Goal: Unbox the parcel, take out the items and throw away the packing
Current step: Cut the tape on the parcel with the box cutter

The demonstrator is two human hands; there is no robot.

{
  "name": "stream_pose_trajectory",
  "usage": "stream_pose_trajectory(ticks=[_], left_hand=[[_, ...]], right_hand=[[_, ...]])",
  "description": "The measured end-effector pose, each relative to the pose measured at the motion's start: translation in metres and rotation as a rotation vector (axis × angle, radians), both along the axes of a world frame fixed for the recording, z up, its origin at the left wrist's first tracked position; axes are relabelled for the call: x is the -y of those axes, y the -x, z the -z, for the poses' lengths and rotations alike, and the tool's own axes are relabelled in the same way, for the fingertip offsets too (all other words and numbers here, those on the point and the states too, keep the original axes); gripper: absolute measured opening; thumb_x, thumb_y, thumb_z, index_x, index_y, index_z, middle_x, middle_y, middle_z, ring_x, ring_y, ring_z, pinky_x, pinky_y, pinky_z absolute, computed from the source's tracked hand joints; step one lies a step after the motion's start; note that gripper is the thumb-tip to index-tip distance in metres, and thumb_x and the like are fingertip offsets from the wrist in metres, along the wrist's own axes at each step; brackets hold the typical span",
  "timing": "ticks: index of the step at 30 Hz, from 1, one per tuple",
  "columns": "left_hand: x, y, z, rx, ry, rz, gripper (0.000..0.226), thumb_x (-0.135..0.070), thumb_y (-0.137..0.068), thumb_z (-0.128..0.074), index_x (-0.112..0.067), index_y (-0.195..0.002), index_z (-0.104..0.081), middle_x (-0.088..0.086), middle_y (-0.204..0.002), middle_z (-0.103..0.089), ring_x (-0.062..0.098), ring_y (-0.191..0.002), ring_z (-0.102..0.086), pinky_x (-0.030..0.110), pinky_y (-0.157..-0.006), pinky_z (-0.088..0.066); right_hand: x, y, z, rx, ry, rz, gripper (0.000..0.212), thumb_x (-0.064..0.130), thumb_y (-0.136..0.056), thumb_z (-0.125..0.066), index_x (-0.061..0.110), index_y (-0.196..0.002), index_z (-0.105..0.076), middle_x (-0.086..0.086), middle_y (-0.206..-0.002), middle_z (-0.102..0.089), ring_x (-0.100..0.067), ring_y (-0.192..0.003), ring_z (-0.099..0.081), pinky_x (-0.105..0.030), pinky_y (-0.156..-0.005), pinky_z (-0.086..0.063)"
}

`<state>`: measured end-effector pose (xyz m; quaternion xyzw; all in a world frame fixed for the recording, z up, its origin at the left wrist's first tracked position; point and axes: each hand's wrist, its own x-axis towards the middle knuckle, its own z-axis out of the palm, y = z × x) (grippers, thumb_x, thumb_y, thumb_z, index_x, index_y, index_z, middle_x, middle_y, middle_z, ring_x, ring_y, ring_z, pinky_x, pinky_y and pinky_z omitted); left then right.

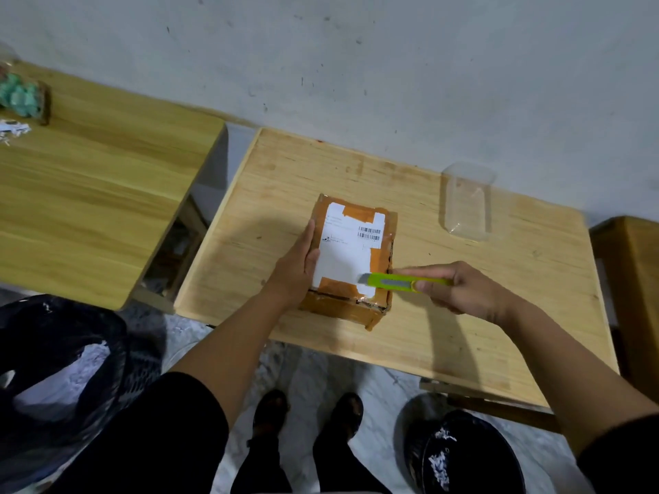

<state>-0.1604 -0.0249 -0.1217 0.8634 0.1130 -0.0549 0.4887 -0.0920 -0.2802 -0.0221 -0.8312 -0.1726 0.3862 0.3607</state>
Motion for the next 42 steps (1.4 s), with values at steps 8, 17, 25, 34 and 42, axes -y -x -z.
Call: stream_pose_trajectory(ticks=[8, 17, 25, 34, 42], left_hand=[[0.000, 0.000, 0.001, -0.002, 0.047, -0.027, 0.053, -0.030, -0.100, -0.027, -0.037, -0.144, 0.001, -0.001, -0.155, -0.021, 0.025, -0.135, -0.032, 0.037, -0.109, -0.030], [-0.001, 0.000, 0.003, 0.063, 0.027, -0.025, 0.052, -0.026, -0.100, -0.028, -0.030, -0.146, -0.005, -0.003, -0.154, -0.021, 0.022, -0.137, -0.028, 0.028, -0.106, -0.026], [-0.002, -0.002, 0.005, 0.071, -0.026, -0.002, 0.052, -0.025, -0.099, -0.028, -0.024, -0.147, -0.008, 0.002, -0.154, -0.023, 0.025, -0.137, -0.031, 0.032, -0.106, -0.028], [0.000, 0.001, 0.000, 0.046, -0.038, 0.007, 0.051, -0.023, -0.100, -0.026, -0.024, -0.147, -0.005, 0.010, -0.151, -0.029, 0.033, -0.129, -0.039, 0.036, -0.099, -0.036], [0.000, 0.001, -0.003, 0.040, -0.056, 0.007, 0.051, -0.024, -0.100, -0.024, -0.026, -0.147, -0.003, 0.012, -0.149, -0.033, 0.036, -0.124, -0.044, 0.041, -0.095, -0.039]], right_hand=[[-0.040, 0.047, 0.066, 0.058, -0.304, 0.715, 0.030, 0.023, -0.087, -0.062, 0.025, -0.117, -0.063, 0.019, -0.043, -0.051, 0.001, -0.039, -0.039, -0.009, -0.041, -0.031], [-0.043, 0.063, 0.086, 0.202, -0.264, 0.666, 0.039, 0.019, -0.094, -0.046, 0.034, -0.129, -0.050, 0.025, -0.070, -0.048, 0.006, -0.062, -0.040, -0.019, -0.062, -0.035], [-0.038, 0.074, 0.074, -0.024, -0.131, 0.525, 0.043, 0.036, -0.096, -0.030, 0.059, -0.131, -0.025, 0.014, -0.100, -0.052, -0.009, -0.073, -0.047, -0.020, -0.051, -0.042], [-0.041, 0.100, 0.071, 0.194, -0.120, 0.545, 0.044, 0.037, -0.097, -0.038, 0.046, -0.138, -0.025, 0.015, -0.148, -0.034, -0.005, -0.122, -0.039, -0.021, -0.098, -0.036], [-0.034, 0.117, 0.075, 0.029, -0.185, 0.540, 0.048, 0.037, -0.098, -0.034, 0.056, -0.134, -0.011, 0.029, -0.109, -0.040, 0.009, -0.079, -0.039, -0.018, -0.067, -0.035]])
